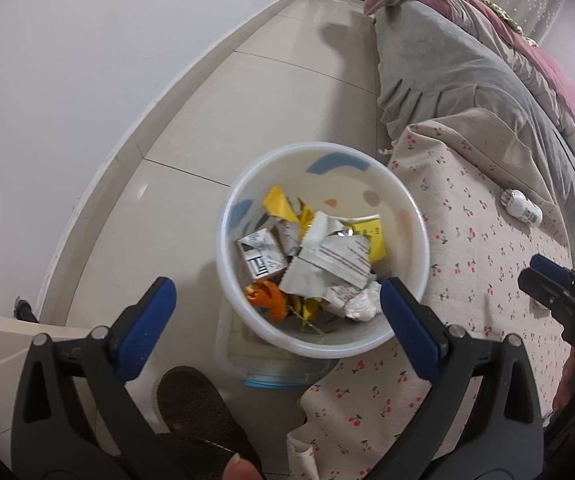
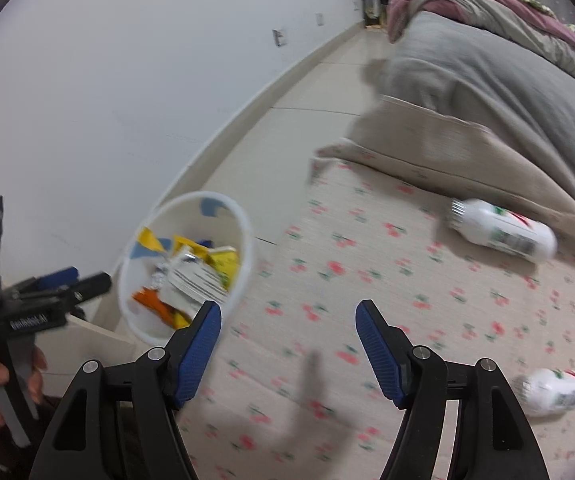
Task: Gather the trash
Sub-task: 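Move both open tools back to the two white bottles on the bed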
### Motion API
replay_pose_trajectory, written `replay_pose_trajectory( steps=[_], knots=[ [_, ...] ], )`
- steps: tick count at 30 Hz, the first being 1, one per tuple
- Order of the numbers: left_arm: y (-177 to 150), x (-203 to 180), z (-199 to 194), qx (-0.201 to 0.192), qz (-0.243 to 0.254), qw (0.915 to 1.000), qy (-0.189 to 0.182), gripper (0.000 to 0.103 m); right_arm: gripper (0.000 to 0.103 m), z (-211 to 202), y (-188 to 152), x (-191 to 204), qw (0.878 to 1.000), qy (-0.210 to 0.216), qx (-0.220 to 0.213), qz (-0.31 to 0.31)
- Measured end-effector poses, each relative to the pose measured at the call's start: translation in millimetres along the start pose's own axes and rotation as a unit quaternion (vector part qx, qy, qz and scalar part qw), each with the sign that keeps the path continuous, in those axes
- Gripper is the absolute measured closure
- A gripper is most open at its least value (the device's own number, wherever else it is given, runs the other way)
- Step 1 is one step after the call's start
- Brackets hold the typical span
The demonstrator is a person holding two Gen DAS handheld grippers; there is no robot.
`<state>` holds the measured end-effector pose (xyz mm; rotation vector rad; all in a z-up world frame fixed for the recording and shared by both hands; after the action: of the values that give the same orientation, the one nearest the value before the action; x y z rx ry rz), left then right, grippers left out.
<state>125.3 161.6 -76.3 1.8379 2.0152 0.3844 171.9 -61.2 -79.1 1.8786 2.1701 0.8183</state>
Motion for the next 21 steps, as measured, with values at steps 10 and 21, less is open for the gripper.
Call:
replay_pose_trajectory(
  steps=[10,21],
  knots=[
    [3.0,-34.2,2.7,0.005,0.022,0.9997,-0.012,0.002,0.031,-37.9,-7.8,-85.4,0.995,-0.049,0.002,0.083],
    [3.7,-59.3,4.3,0.01,0.032,0.9993,-0.017,0.002,0.03,-65.6,-24.8,-164.9,0.972,-0.114,-0.002,0.206]
  ],
)
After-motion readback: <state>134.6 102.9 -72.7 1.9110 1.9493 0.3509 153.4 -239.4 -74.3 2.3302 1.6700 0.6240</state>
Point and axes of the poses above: each gripper's, at about its wrist camera, not at the fingertips, and z roughly the way its jaws point, x to its left, y to its top, the point moved 4 cm from there along z, roughly the way its jaws point, and after that the axes turned 6 degrees about z, right-handed, at the moved point
